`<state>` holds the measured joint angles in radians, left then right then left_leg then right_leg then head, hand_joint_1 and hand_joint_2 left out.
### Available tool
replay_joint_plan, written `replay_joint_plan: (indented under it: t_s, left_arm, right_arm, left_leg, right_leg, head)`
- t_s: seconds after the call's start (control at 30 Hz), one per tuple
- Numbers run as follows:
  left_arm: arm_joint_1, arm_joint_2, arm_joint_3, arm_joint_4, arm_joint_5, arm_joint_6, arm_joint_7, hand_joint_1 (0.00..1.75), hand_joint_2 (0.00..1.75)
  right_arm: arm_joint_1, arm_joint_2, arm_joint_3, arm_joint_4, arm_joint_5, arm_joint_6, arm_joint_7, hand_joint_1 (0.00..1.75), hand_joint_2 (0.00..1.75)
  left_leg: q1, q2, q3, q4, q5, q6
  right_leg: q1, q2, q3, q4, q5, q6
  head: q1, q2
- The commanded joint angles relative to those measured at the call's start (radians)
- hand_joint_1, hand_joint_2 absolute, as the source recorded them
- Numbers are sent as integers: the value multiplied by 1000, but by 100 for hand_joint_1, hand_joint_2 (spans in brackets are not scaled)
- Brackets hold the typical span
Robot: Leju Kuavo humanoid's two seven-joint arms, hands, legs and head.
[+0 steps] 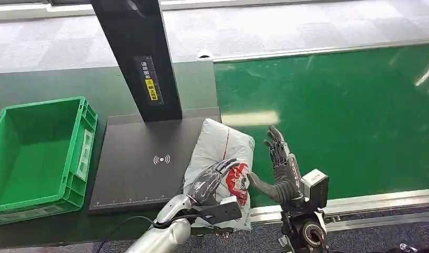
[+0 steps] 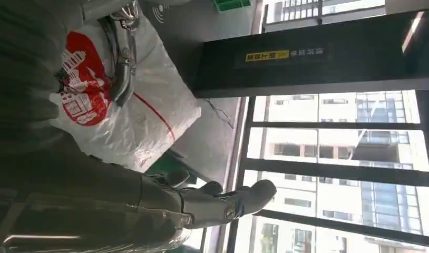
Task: Moved the parcel from conveyor to table for the left to box.
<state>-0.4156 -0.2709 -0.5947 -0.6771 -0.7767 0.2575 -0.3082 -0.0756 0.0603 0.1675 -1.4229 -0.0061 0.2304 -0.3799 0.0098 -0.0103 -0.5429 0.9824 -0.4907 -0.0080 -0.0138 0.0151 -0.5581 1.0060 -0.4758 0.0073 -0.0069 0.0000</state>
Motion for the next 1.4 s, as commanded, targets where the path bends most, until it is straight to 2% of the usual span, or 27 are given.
replay_joint_plan:
  t_s: [0.03,0.17,0.5,0.53,0.63,0.7,0.73,0.83,0.9,0.97,1.03,1.07,1.13,1.17,1.2,1.27,1.3,1.4]
  left_arm:
    - [-10,19,29,45,20,58,-17,175,175]
    - [14,40,65,-76,51,50,-29,175,175]
    - [129,123,119,-571,112,106,-64,175,175]
    - [143,125,130,-631,108,172,-100,175,175]
    - [185,152,150,-834,115,251,-137,175,175]
    - [205,174,160,-934,109,256,-123,175,175]
    - [211,174,182,-970,56,313,-128,175,175]
    - [212,181,255,-1039,43,364,-99,175,175]
    - [185,196,340,-1024,25,379,-86,175,175]
    - [113,221,463,-922,-6,384,-20,175,175]
    - [31,241,552,-801,41,358,-51,175,175]
    - [-30,268,595,-708,57,323,-4,175,175]
    - [-170,332,675,-474,20,340,10,175,175]
    - [-228,356,707,-375,54,302,9,175,175]
    - [-309,397,737,-201,3,339,19,175,175]
    - [-384,444,779,-3,-38,354,68,175,175]
    - [-416,468,801,92,-34,373,29,175,175]
    - [-435,512,835,221,-64,392,89,175,175]
  right_arm:
    - [-2,5,-35,6,-7,5,7,0,175]
    - [-4,7,-37,7,-6,4,7,0,175]
    - [5,8,-57,-7,-12,-3,7,0,175]
    - [9,9,-62,-9,-14,-9,4,0,175]
    - [30,7,-69,-15,-18,-31,-7,0,175]
    - [39,6,-71,-13,-19,-38,-15,0,175]
    - [44,8,-74,-13,-18,-42,-19,0,175]
    - [64,14,-81,-19,-14,-56,-30,0,175]
    - [78,19,-85,-29,-11,-59,-33,0,175]
    - [84,24,-88,-39,-11,-59,-34,0,175]
    - [80,26,-85,-45,-12,-56,-34,0,175]
    - [74,26,-84,-47,-11,-55,-34,0,175]
    - [61,25,-76,-53,-23,-47,-19,0,175]
    - [54,24,-72,-56,-29,-45,-13,0,175]
    - [46,25,-64,-54,-35,-45,-5,0,175]
    - [44,25,-57,-52,-41,-51,2,0,175]
    - [45,23,-53,-50,-44,-55,3,0,175]
    - [46,25,-54,-47,-46,-59,6,0,175]
  left_leg:
    - [0,1,1,-1,1,0]
    - [0,2,0,-1,1,0]
    - [0,2,-1,0,0,0]
    - [0,3,-2,0,0,0]
    - [1,3,-3,1,0,0]
    - [1,2,-4,1,0,0]
    - [1,3,-5,1,0,0]
    - [1,3,-5,0,0,0]
    - [1,3,-5,0,0,0]
    - [1,3,-4,0,1,0]
    - [0,2,-4,0,1,0]
    - [1,2,-5,0,2,-1]
    - [1,1,-5,0,4,-1]
    - [2,1,-6,-1,6,-2]
    - [0,0,-4,0,5,-2]
    - [2,1,-5,-1,8,-3]
    - [1,1,-3,-1,6,-3]
    - [2,5,-2,-2,7,-3]
  right_leg:
    - [0,-1,1,-1,1,-1]
    - [1,0,0,-1,2,-1]
    - [0,1,-1,0,0,0]
    - [1,1,-2,0,1,-1]
    - [1,1,-4,1,0,-1]
    - [1,0,-5,1,0,-1]
    - [1,1,-5,1,0,-1]
    - [1,1,-5,0,0,-1]
    - [1,0,-5,0,0,-1]
    - [1,1,-5,0,1,-1]
    - [1,0,-5,1,1,-1]
    - [1,0,-6,1,2,-2]
    - [2,-2,-6,1,2,-2]
    - [2,-2,-7,0,4,-3]
    - [1,-2,-5,1,2,-2]
    - [2,-1,-6,1,4,-3]
    - [2,0,-4,1,3,-3]
    - [3,3,-4,1,5,-4]
  head:
    - [0,0]
    - [0,0]
    - [0,0]
    - [0,0]
    - [0,0]
    - [0,0]
    - [0,0]
    - [0,0]
    - [0,0]
    - [0,0]
    - [0,0]
    - [0,0]
    - [0,0]
    - [0,0]
    - [0,0]
    - [0,0]
    - [0,0]
    - [0,0]
